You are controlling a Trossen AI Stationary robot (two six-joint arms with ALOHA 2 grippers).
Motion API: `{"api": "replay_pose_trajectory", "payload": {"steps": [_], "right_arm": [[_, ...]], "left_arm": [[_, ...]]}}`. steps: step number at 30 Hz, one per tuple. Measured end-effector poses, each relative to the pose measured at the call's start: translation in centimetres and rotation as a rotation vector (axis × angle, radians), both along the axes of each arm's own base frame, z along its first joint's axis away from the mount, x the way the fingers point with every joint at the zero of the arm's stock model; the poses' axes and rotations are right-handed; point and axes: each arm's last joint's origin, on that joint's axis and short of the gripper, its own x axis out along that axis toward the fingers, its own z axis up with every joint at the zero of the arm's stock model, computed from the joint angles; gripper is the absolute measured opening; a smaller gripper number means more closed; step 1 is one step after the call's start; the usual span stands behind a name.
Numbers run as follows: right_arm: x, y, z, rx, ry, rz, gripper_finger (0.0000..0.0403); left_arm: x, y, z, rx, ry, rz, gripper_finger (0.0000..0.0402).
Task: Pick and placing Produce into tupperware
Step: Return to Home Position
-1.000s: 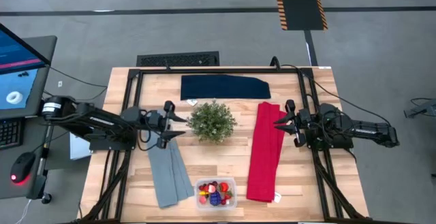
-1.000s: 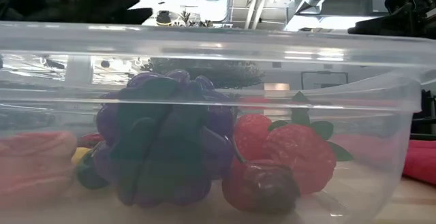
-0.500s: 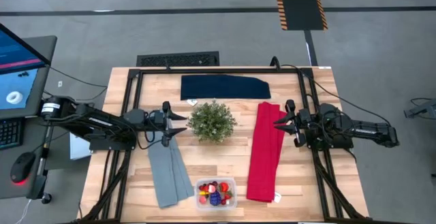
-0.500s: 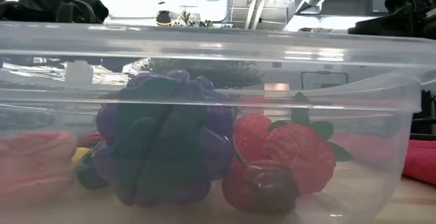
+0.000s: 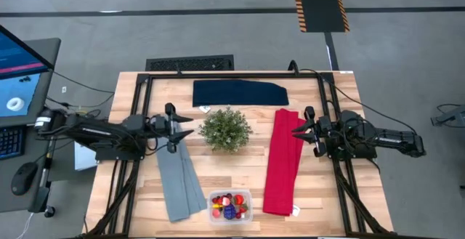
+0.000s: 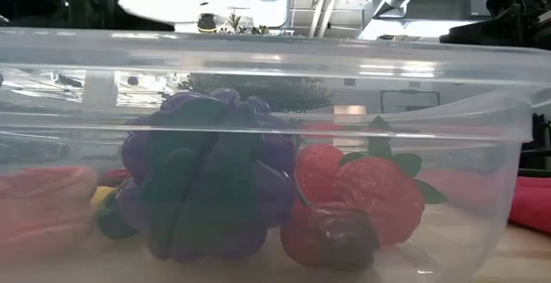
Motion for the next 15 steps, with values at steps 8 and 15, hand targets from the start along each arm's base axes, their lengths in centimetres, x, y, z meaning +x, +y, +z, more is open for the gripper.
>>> {"api": "replay_pose_trajectory", "payload": {"steps": [8,15], "right_arm": [[0.0,0.0,0.0,0.0,0.0,0.0,0.0092],[0.0,0.0,0.0,0.0,0.0,0.0,0.0092]], "left_arm": [[-2.5,0.0,0.5,-0.07,0.013,0.029,0.0196],[-4.4,0.0,0.0,-0.092,0.046,0.08,0.0196]]}}
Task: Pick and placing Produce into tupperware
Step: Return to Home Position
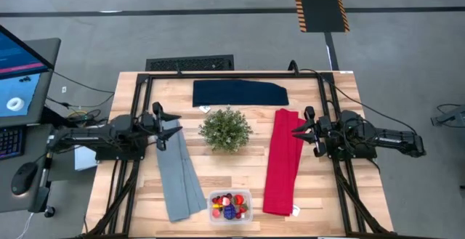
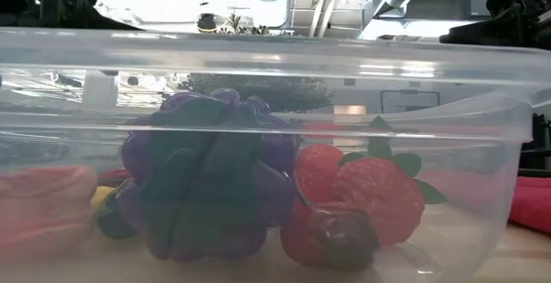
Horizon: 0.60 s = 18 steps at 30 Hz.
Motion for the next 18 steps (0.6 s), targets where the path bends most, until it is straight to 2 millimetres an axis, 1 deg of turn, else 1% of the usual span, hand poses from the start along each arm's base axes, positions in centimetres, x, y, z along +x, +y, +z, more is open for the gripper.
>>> {"api": "replay_pose_trajectory", "payload": {"steps": [2,4,8,14,18], "right_arm": [[0.0,0.0,-0.01,0.0,0.0,0.0,0.0092],[0.0,0.0,0.0,0.0,0.0,0.0,0.0092],[0.0,0.0,0.0,0.0,0.001,0.0,0.0092],[0.0,0.0,0.01,0.0,0.0,0.0,0.0092],[0.0,0.0,0.0,0.0,0.0,0.0,0.0092]], "left_arm": [[-0.48,0.06,-0.08,-0.023,-0.009,0.026,0.0196],[-0.49,0.05,-0.5,-0.03,0.031,0.024,0.0196],[-0.47,0.09,-0.5,-0.016,0.034,0.037,0.0197],[-0.51,0.14,-0.38,-0.02,0.02,0.053,0.0196],[-0.54,0.14,0.02,0.019,-0.014,0.057,0.0197]]}}
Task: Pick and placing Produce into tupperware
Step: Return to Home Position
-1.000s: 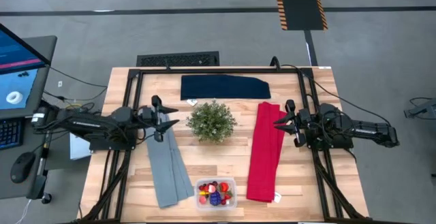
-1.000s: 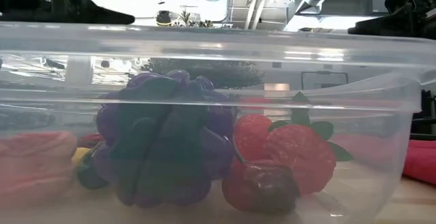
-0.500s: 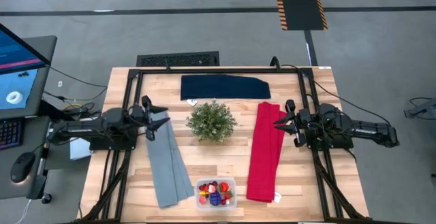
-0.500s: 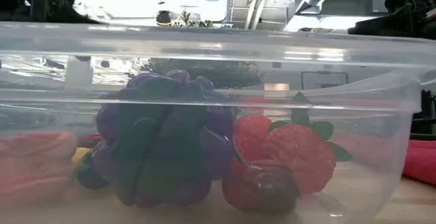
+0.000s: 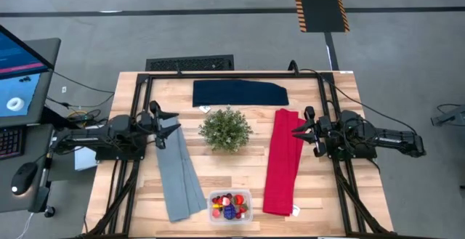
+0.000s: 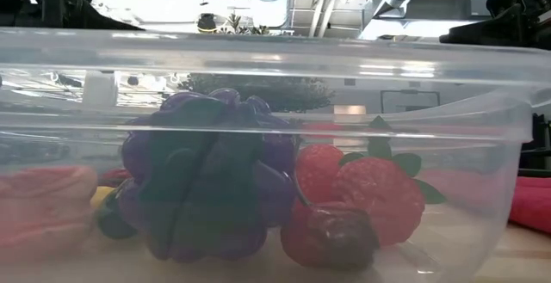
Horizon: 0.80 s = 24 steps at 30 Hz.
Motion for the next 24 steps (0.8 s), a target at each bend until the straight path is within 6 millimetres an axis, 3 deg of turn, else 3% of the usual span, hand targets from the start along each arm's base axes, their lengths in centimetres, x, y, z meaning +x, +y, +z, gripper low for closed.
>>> {"api": "replay_pose_trajectory", "payload": {"steps": [24], "right_arm": [[0.0,0.0,0.0,0.0,0.0,0.0,0.0092]], "left_arm": [[0.06,-0.02,-0.5,0.003,0.054,-0.008,0.0196]]}}
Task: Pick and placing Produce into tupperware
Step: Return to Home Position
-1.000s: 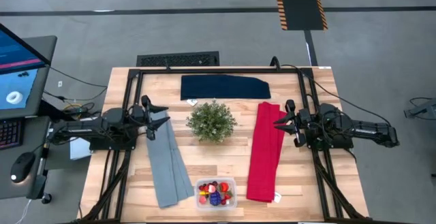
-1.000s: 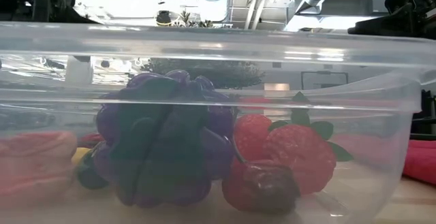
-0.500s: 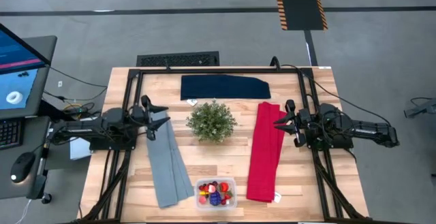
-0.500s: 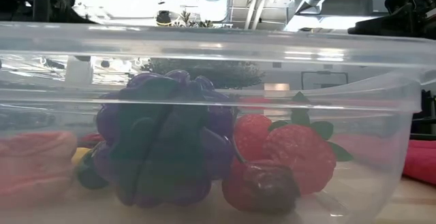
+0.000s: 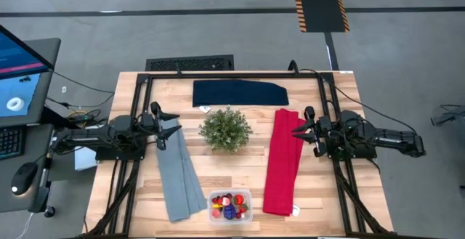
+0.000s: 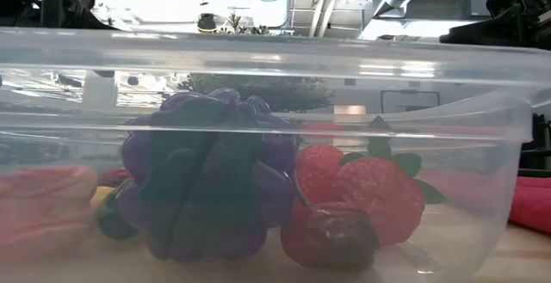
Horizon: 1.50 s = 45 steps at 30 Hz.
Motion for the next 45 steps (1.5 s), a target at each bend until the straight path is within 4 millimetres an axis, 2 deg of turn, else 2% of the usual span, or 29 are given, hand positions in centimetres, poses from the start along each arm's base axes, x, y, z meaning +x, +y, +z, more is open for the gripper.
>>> {"api": "replay_pose_trajectory", "payload": {"steps": [45], "right_arm": [[0.0,0.0,0.0,0.0,0.0,0.0,0.0092]], "left_arm": [[0.0,0.0,-0.01,-0.006,0.0,-0.001,0.0197]]}}
